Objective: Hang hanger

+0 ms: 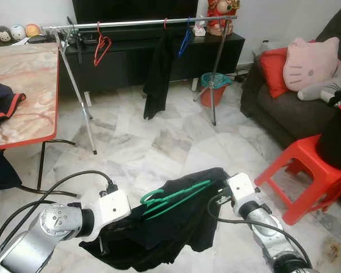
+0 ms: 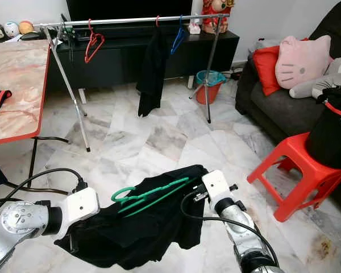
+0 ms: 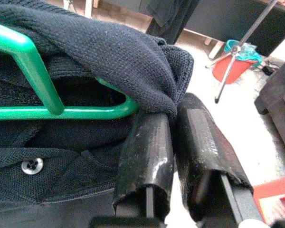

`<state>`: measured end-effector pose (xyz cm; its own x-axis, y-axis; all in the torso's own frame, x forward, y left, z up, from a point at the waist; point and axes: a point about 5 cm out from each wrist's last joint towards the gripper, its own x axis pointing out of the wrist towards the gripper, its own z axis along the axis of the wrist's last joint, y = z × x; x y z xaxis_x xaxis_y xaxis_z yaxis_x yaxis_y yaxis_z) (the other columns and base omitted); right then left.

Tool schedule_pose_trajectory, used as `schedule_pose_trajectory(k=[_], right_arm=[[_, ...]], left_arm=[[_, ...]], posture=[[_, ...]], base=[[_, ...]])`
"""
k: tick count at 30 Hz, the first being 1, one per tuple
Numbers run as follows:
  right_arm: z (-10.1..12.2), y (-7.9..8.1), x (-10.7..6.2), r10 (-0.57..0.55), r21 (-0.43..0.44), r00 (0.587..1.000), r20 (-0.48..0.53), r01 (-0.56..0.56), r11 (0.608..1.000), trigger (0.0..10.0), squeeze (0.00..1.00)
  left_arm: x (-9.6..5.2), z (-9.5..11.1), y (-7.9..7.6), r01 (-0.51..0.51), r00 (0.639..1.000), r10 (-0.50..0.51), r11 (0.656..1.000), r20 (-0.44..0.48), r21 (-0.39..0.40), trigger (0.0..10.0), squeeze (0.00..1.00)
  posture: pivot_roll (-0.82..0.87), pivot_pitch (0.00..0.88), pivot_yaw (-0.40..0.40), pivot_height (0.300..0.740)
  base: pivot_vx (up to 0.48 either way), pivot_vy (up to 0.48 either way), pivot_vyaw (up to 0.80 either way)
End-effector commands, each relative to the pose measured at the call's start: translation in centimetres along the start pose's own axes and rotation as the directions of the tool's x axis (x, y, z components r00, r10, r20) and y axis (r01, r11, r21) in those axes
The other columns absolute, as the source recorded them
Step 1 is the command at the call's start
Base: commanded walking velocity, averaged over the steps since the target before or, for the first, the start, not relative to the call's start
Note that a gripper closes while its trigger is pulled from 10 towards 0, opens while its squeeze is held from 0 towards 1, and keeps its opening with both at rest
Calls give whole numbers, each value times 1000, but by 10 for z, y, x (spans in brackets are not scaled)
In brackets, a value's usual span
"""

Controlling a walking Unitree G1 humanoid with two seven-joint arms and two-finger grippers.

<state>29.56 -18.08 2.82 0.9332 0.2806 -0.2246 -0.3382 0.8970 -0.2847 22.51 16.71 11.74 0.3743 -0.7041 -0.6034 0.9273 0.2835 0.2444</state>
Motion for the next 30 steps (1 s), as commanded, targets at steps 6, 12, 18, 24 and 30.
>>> schedule_pose_trajectory(k=[6, 12, 18, 24, 30], right_arm=[[-1, -9, -2, 7, 8, 1000, -9, -7, 1000, 0, 0], [0, -6, -1, 30, 16, 1000, -6, -30, 999, 0, 0], [-4, -3, -3, 59, 23, 998, -13, -59, 998, 0, 0], [-12, -5, -8, 41, 28, 998, -54, -40, 999, 0, 0], [-17, -4, -10, 40, 45, 997, -73, -37, 998, 0, 0]], left_arm=[[-19, -17, -3, 119, 985, -89, 971, -148, 207, 10000, 0], [-20, -21, 11, 67, 978, 0, 948, -209, 311, 10000, 0], [-21, -11, 14, -16, 1000, 13, 973, 15, 229, 10000, 0], [-37, -7, 19, -55, 980, 39, 995, 196, 78, 10000, 0], [-38, -9, 14, -15, 976, 3, 999, 219, 53, 10000, 0]], posture=[[98, 0, -96, 740], [95, 0, -96, 740], [92, 0, -98, 740], [95, 0, -104, 740], [97, 0, -107, 740]], base=[[0, 0, 0], [0, 0, 0], [0, 0, 0], [0, 0, 0], [0, 0, 0]])
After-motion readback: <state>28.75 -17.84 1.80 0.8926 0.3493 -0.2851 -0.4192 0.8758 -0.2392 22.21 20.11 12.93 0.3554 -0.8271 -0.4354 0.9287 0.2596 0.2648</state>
